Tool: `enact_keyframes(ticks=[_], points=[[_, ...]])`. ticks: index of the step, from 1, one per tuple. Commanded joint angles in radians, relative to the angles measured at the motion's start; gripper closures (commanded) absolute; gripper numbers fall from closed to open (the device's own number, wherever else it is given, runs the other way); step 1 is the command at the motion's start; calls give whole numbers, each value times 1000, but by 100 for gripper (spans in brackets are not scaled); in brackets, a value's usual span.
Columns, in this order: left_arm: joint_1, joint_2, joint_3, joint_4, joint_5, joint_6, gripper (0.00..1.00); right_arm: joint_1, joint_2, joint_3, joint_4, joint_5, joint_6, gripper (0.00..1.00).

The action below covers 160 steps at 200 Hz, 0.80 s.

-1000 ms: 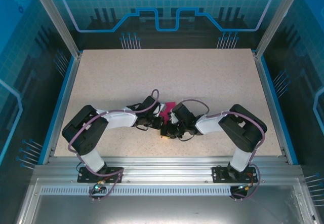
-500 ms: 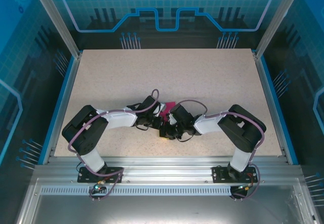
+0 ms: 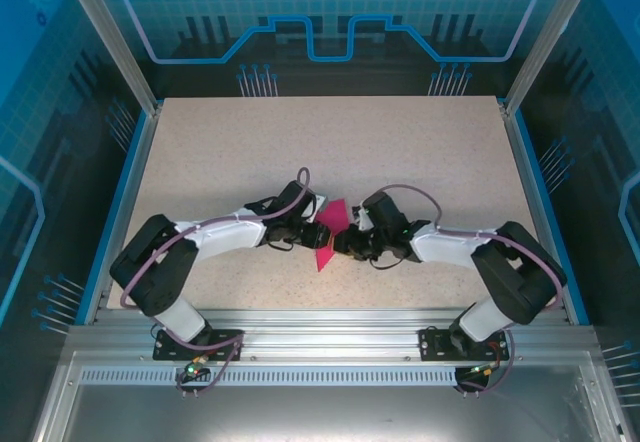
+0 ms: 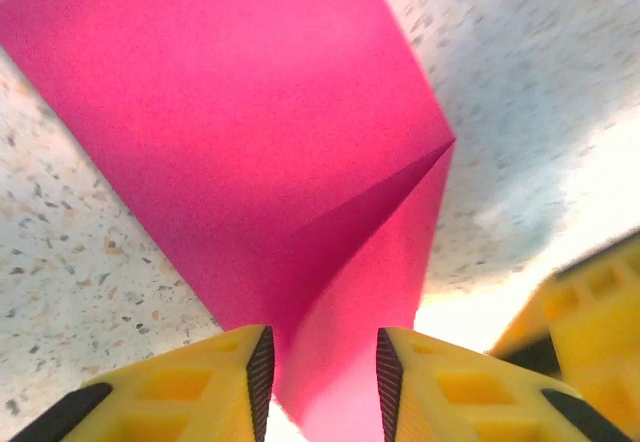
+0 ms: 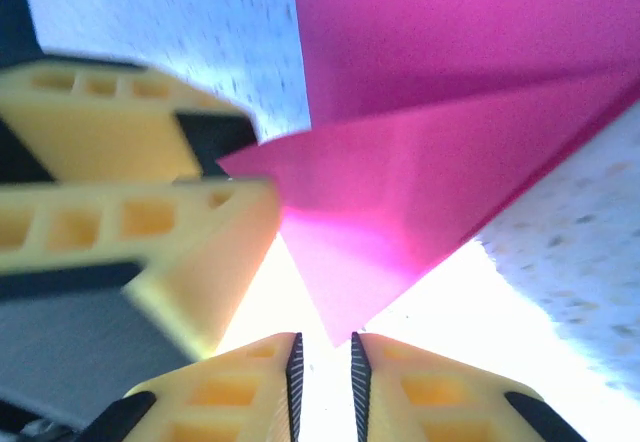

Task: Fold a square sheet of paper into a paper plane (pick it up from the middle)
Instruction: Third fold the triangle at the center of the table.

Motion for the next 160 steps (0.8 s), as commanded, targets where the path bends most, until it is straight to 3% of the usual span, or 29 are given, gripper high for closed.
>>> enact_keyframes(ticks=[1,32,71,120,160], points=[[11,-84,38,-61,-35,-18,60,-69,-24,-34,-59,-9,-55,76],[11,-152,34,-107,-52,-44,59,-139,-17,-39,-58,-40,-84,71],[9,-198,8,-81,72,-77,73,-161,18,-14,-35,-84,-107,64],[9,-89,17,-61,107,-95,86,-161,88,40,-13,-135,-122,61],[8,-7,32,-46,127,-104,90,-149,123,74,-12,-159,-137,60]])
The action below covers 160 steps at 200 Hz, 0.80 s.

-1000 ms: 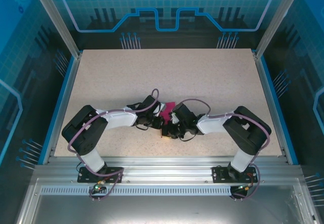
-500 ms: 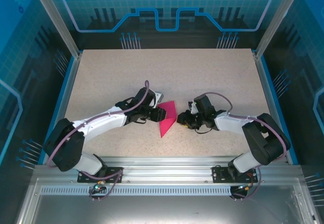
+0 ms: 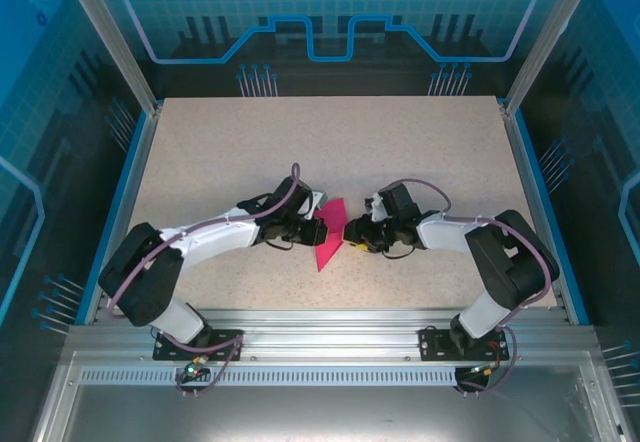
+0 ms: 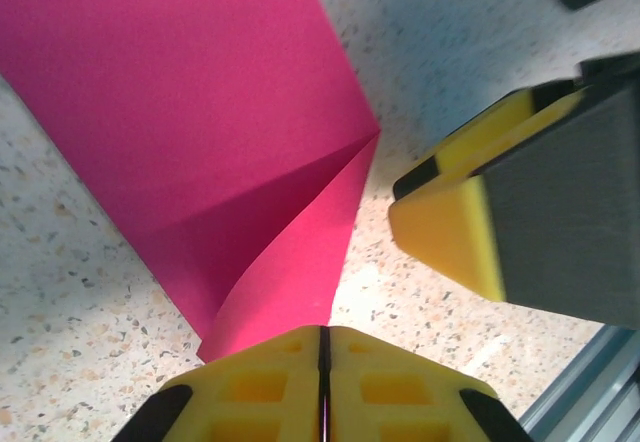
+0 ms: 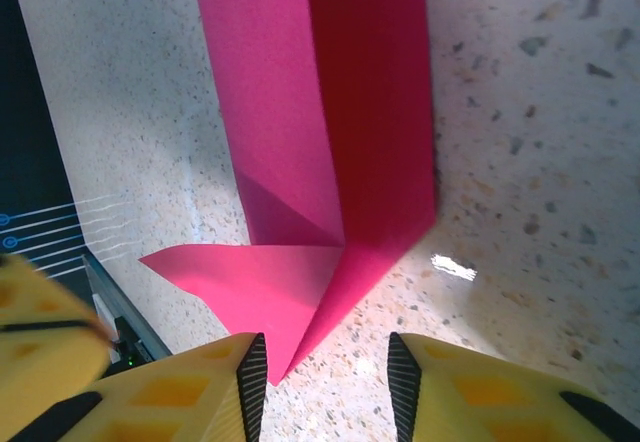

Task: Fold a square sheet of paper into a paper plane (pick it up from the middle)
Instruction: Third fold the triangle at the center of the table.

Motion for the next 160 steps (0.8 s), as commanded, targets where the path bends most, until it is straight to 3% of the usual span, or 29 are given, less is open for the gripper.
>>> enact_keyframes(ticks=[1,160], points=[[6,33,18,12,38,-15,90,0,27,38,8,-41,-28,60],[5,96,-5,25,-43,-7,94,10,136,134,-19,-74,-80,57]])
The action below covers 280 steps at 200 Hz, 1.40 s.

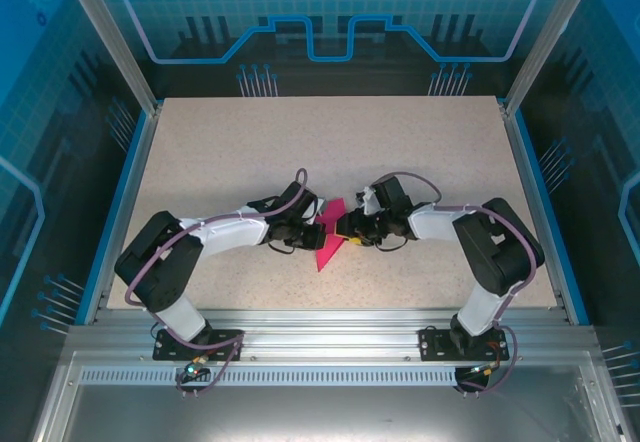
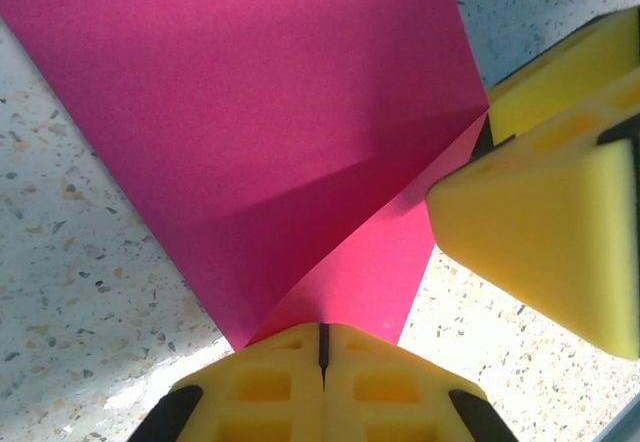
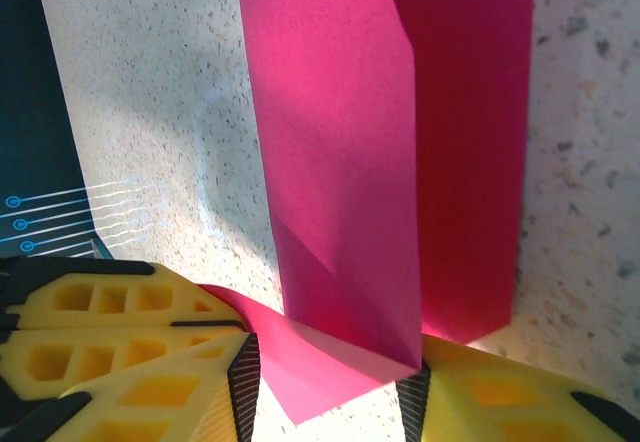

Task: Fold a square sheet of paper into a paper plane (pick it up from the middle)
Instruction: Third fold the triangle at the center of the table, then fourth fold the wing at the center of the table.

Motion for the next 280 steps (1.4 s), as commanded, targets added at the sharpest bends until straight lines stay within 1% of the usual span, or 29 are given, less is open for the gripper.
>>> enact_keyframes(ticks=[1,123,151,174,195,228,254,268,280], points=[[6,9,-5,13,-17,-2,94,8,30,38,-25,-27,-33,57],[5,-20,-21,19,-24,-7,92,11,90,85,-78,-38,-103,60],[6,-38,-31,30,-26,-15,90,14,104,93,-95,-39,-119,61],[5,-49,-41,35,-29,-21,90,17,104,123,-107,-29,-126,64],[5,-67,-54,37,-29,-28,86,18,105,125,-106,-21,-118,68],[0,-129,-96,56,-39,-53,75,22,97,126,-101,-12,-103,74],[-21,-175,-110,33,-88,-48,69,25,84,122,-97,-6,-93,79],[-39,-187,-108,20,-106,-46,67,27,81,122,-98,-6,-89,81],[-69,-189,-99,5,-143,-46,66,28,77,118,-95,0,-79,84]])
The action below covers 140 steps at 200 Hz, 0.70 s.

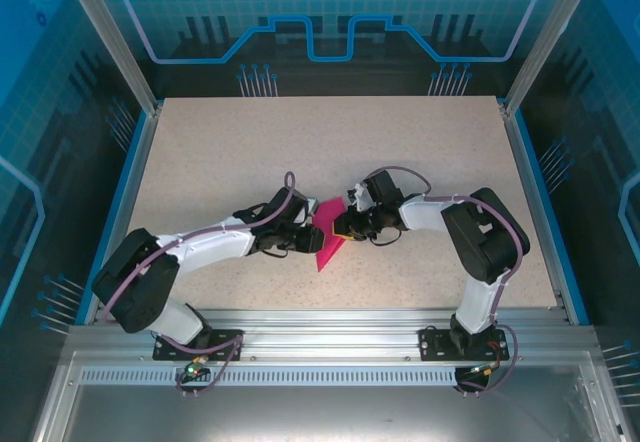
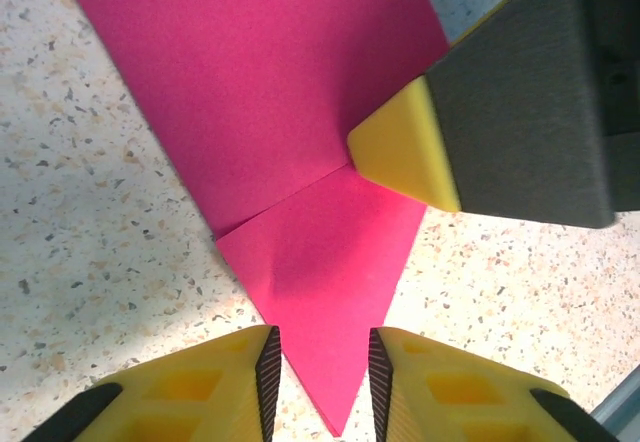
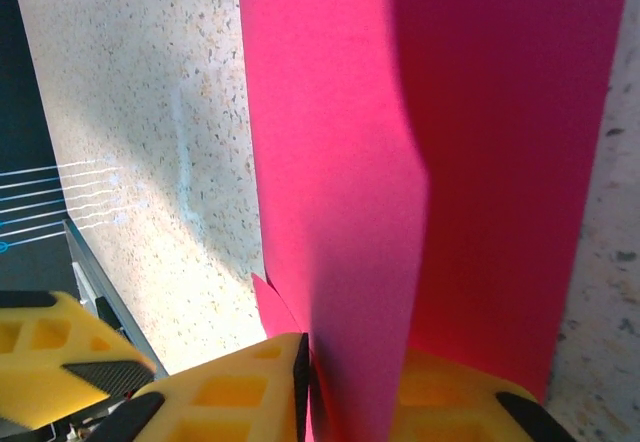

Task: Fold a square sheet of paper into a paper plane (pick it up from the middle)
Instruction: Fourth fold the wing at the center of the table.

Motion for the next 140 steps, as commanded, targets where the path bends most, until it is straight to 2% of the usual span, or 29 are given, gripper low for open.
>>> enact_keyframes(ticks=[1,32,59,140], points=[[-46,-27,2,-32,-70,-9,66,15,-17,11,-14,9,13,84],[-154,1,31,-53,-186,-25,61,22,-30,-4,36,16,70,86],[-213,48,50,-71,-295,-64,60,37,-48,-34,40,36,94,87],[-313,152,112,-102,-423,-138,58,40,-53,-42,41,33,96,86]])
